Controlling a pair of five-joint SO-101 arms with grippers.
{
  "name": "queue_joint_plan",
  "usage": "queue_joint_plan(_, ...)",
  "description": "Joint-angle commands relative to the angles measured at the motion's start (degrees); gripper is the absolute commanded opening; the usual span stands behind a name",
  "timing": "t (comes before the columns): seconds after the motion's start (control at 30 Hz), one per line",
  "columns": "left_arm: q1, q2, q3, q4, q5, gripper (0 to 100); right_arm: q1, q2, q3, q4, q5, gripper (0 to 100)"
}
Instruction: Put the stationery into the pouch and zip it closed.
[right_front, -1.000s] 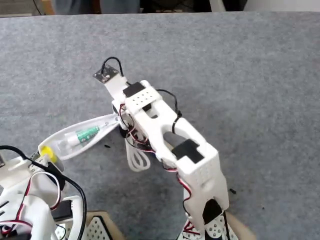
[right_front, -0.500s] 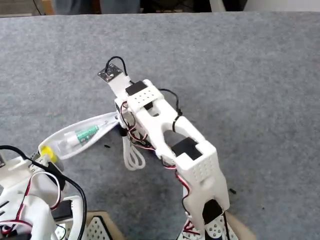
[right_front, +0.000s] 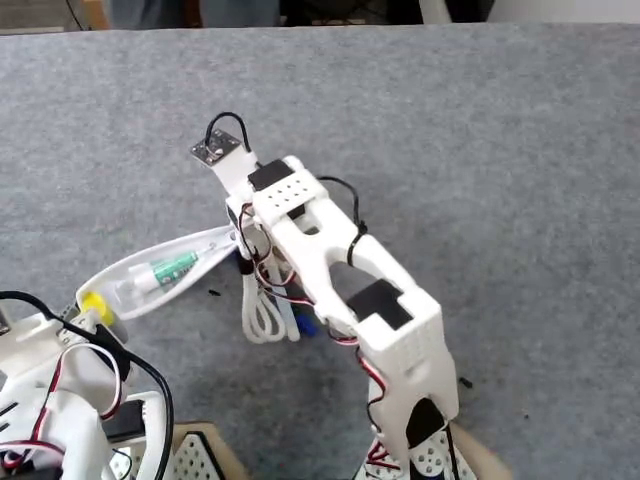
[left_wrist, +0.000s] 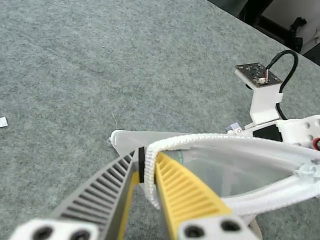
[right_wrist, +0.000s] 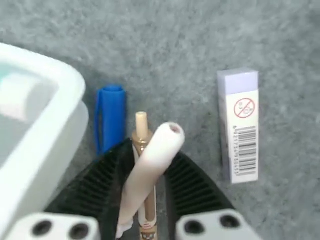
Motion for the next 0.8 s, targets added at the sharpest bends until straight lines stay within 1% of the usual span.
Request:
queue_joint_plan(0.0, 0.13, 1.32, -0.66, 0.26, 0.26, 3, -0.09, -4.70, -0.31, 0.97, -0.09, 1.4)
queue_joint_plan(0.2, 0.13, 1.32, -0.66, 0.26, 0.26, 3, -0.09, -7.52, -0.40, 3.34, -0.53, 1.4)
queue_joint_plan(0.3, 0.13, 1.32, -0.66, 0.26, 0.26, 3, 0.97, -10.15, -0.40, 3.34, -2.29, 1.4)
queue_joint_plan(0.5, 0.31, 1.32, -0.66, 0.26, 0.26, 3, 3.60, -15.87, -0.84, 2.99, -2.20, 1.4)
queue_joint_plan(0.77, 0.40, 1.32, -0.66, 0.26, 0.26, 3, 3.96, -21.49, -0.66, 2.11, -2.37, 1.4)
